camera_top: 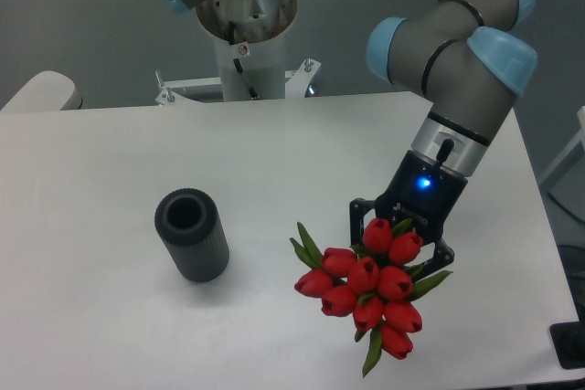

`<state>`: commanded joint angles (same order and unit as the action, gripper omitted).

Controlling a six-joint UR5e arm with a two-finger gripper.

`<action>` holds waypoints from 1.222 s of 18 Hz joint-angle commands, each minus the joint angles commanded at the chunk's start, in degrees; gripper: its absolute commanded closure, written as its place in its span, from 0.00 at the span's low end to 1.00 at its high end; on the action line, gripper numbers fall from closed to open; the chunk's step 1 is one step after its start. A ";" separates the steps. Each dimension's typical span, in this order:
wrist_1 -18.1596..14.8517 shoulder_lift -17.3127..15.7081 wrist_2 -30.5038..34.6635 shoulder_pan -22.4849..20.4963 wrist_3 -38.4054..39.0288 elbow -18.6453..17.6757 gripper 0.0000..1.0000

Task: Place the flowers on the table
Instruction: 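Lower the held red tulip bunch toward the table surface beside the vase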

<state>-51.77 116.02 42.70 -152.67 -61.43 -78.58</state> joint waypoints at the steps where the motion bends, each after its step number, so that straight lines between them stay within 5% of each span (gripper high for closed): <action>1: 0.00 0.00 1.06 0.26 0.00 0.09 0.70; 9: -0.26 -0.61 2.38 0.27 0.00 0.36 0.70; 22: -0.44 -3.43 29.78 3.07 -7.47 -3.42 0.71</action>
<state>-52.21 112.59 72.48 -149.60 -68.90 -82.00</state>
